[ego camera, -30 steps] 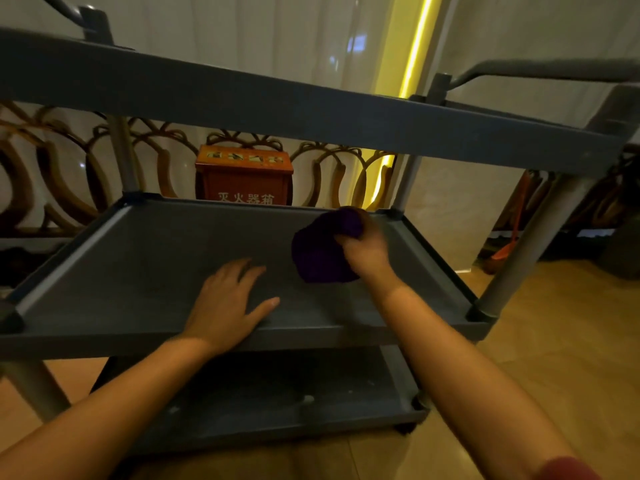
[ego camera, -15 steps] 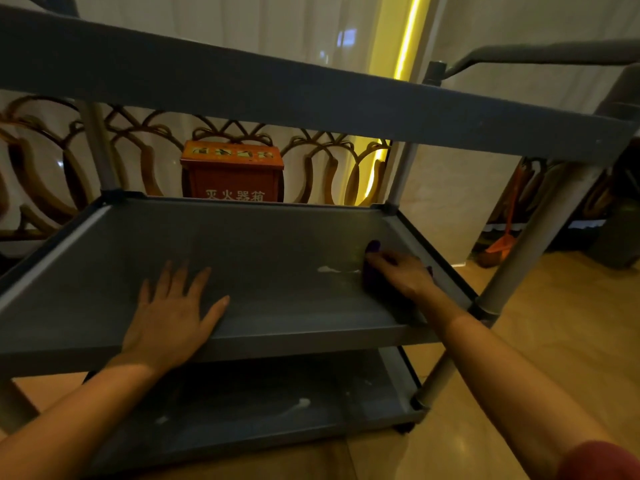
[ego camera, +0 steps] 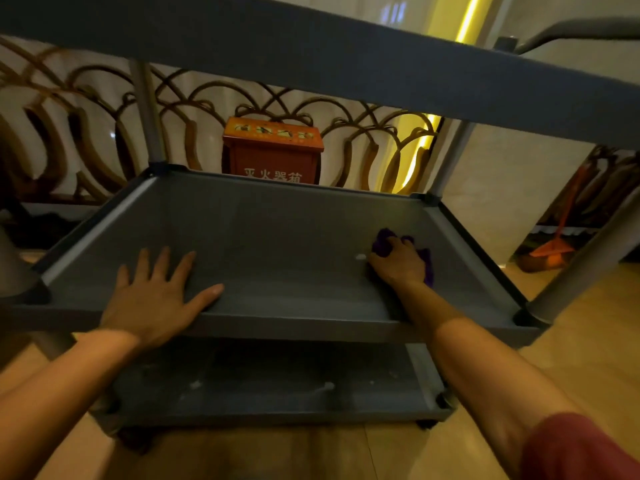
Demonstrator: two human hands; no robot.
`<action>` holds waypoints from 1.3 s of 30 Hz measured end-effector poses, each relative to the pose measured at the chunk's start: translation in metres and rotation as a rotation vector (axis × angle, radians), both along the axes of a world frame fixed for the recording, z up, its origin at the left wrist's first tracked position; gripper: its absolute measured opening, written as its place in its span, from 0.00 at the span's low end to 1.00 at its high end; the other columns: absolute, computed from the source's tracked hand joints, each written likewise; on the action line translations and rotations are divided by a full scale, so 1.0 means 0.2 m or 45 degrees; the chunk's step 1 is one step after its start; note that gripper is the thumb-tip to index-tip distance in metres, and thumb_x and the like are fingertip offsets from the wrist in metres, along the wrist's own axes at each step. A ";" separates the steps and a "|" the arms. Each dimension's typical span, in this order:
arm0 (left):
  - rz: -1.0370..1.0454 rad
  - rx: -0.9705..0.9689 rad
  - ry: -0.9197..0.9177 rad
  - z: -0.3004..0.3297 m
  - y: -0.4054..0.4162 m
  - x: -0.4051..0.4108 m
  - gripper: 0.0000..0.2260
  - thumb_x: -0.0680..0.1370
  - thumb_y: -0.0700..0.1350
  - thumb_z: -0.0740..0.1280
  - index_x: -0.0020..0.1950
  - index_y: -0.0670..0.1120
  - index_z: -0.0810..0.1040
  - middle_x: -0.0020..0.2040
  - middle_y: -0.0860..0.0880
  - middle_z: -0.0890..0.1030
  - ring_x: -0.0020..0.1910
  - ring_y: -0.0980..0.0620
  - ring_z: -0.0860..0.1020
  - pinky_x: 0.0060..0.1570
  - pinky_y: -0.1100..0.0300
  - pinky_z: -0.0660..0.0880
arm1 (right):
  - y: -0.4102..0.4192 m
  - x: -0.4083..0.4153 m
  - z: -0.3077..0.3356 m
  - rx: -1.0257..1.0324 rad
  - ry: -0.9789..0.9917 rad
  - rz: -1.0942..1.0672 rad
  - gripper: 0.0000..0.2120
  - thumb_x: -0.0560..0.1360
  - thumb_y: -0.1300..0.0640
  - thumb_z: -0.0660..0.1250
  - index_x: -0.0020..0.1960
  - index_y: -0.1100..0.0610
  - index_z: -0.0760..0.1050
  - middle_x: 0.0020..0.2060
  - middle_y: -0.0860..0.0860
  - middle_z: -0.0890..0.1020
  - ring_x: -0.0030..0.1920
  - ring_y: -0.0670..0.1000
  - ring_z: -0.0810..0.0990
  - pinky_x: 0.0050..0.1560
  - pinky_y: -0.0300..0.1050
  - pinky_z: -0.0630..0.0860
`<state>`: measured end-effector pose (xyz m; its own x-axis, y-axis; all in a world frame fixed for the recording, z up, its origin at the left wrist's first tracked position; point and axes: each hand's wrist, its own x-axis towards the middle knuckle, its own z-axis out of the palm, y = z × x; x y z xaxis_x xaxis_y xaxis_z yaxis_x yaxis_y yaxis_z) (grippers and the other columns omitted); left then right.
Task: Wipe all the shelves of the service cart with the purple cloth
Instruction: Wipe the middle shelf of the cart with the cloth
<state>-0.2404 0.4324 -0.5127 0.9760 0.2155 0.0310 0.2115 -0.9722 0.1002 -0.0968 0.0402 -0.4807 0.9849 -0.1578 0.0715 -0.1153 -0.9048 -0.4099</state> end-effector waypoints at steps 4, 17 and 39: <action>0.011 -0.027 -0.026 0.02 -0.01 0.00 0.49 0.65 0.82 0.35 0.81 0.57 0.41 0.82 0.46 0.45 0.80 0.42 0.43 0.77 0.42 0.44 | 0.35 0.05 -0.02 0.099 -0.042 0.104 0.24 0.78 0.47 0.65 0.71 0.54 0.70 0.69 0.57 0.75 0.66 0.59 0.75 0.68 0.60 0.71; 0.264 -0.012 0.034 0.02 0.50 -0.12 0.57 0.61 0.82 0.32 0.81 0.49 0.44 0.82 0.41 0.47 0.80 0.40 0.46 0.78 0.45 0.45 | 1.14 0.08 -0.09 0.118 -0.022 0.381 0.27 0.80 0.47 0.62 0.77 0.53 0.64 0.76 0.56 0.67 0.74 0.60 0.67 0.75 0.60 0.62; 0.297 -0.263 -0.204 0.00 0.53 -0.10 0.58 0.63 0.82 0.33 0.81 0.44 0.46 0.82 0.43 0.48 0.80 0.44 0.49 0.77 0.45 0.47 | 1.56 -0.25 -0.02 0.426 0.168 1.329 0.19 0.76 0.52 0.69 0.66 0.41 0.75 0.69 0.51 0.75 0.62 0.52 0.75 0.60 0.45 0.72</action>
<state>-0.2604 0.5388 -0.5128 0.8860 0.4499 0.1121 0.3913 -0.8553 0.3397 -0.1470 0.3522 -0.4843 0.6417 0.7642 0.0651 0.5801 -0.4281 -0.6929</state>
